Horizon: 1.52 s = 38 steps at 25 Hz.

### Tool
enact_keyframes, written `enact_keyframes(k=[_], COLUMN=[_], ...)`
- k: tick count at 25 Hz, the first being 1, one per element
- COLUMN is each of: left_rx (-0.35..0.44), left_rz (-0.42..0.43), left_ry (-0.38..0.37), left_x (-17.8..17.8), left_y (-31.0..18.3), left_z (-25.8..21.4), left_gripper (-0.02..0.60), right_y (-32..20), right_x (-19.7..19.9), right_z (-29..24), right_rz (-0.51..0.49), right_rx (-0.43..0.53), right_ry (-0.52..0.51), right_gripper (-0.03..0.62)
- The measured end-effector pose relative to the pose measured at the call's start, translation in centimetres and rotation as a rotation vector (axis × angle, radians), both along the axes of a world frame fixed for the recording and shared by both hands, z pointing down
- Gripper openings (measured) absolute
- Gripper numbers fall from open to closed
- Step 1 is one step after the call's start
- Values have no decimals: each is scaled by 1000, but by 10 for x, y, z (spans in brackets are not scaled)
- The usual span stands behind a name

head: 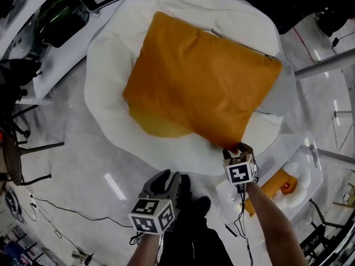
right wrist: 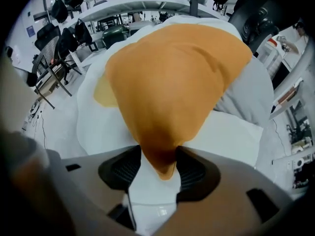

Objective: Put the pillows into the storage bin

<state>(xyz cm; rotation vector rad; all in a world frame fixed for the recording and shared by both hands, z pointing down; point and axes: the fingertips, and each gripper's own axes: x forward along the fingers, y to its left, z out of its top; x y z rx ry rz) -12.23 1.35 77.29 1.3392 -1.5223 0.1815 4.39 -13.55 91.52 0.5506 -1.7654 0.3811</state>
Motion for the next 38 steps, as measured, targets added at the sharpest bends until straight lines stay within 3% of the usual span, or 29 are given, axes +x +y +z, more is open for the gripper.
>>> enact_keyframes(k=[12,17,26,38], left_rx=[-17,-9,-3,47], left_rz=[-19,-11,29,80], left_ry=[31,44,44,20], left_x=[-17,-7,8,13], left_y=[9,11,14,7], left_z=[5,-6,-42,-130], left_gripper=[103,103,103,101], right_y=[-9,-6,12,40], right_x=[-17,-18,-37,-34], right_z=[-16,-34,-96,-222], right_rz=[68,133,241,440], right_rx=[19,20,-17,-74], right_ry=[-25,-69,-252,-470], right_gripper=[56,41,38,37])
